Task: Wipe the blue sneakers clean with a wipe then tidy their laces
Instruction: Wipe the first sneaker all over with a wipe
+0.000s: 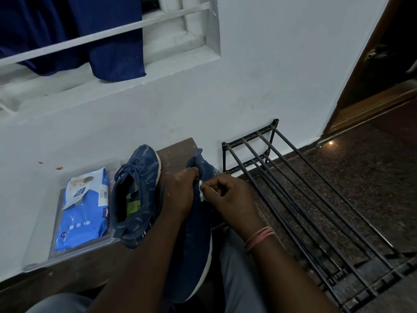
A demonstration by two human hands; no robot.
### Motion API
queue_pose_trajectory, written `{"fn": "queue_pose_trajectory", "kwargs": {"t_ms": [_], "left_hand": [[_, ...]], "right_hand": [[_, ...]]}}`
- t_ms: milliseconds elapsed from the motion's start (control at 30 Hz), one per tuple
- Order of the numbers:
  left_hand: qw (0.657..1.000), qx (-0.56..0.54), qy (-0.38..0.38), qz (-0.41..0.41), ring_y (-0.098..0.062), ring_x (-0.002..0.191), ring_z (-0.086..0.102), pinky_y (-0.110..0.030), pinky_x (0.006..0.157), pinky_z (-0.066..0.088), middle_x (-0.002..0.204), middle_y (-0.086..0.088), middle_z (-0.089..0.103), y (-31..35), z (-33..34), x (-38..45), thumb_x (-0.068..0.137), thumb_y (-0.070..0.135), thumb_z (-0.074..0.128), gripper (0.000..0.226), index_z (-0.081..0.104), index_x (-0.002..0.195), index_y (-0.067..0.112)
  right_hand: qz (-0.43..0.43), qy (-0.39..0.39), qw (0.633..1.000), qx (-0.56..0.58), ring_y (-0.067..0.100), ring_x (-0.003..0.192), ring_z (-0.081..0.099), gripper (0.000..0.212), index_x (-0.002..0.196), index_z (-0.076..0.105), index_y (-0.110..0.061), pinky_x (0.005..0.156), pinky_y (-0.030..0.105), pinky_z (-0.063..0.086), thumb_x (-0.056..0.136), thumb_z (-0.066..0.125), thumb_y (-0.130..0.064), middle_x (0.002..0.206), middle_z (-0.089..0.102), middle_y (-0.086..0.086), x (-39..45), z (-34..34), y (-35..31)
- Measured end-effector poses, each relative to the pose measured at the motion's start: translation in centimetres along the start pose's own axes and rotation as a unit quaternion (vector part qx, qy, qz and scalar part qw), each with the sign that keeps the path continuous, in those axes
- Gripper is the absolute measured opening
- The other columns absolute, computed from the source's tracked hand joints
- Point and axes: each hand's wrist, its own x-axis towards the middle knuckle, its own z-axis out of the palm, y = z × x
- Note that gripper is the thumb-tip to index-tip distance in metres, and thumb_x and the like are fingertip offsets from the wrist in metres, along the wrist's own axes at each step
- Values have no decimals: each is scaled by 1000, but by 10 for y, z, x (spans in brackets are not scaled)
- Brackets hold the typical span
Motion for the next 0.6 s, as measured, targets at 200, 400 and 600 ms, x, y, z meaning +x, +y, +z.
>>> {"fn": "queue_pose_trajectory", "kwargs": {"t_ms": [200, 400, 600], "left_hand": [[996, -11, 27, -79, -23, 77, 68, -42, 79, 54, 76, -2, 73, 3, 3, -2, 102, 59, 38, 60, 70, 70, 20], [998, 26, 49, -7, -25, 71, 66, -55, 75, 54, 71, -3, 68, 10, 8, -10, 97, 67, 29, 57, 65, 81, 25], [998, -24, 34, -49, -21, 64, 58, -53, 71, 51, 66, -7, 64, 14, 6, -11, 100, 53, 40, 56, 66, 71, 14]], "right_hand": [[1, 105, 994, -12, 1, 89, 67, 6, 95, 76, -24, 82, 33, 58, 92, 71, -22, 92, 73, -13, 26, 3, -4], [-32, 110, 993, -10, 0, 98, 66, 15, 104, 79, -19, 89, 30, 55, 91, 72, -17, 101, 73, -9, 30, 2, -5], [-41, 85, 995, -7, 3, 89, 67, 7, 92, 79, -20, 82, 28, 56, 90, 73, -17, 91, 74, -9, 31, 2, -5]]}}
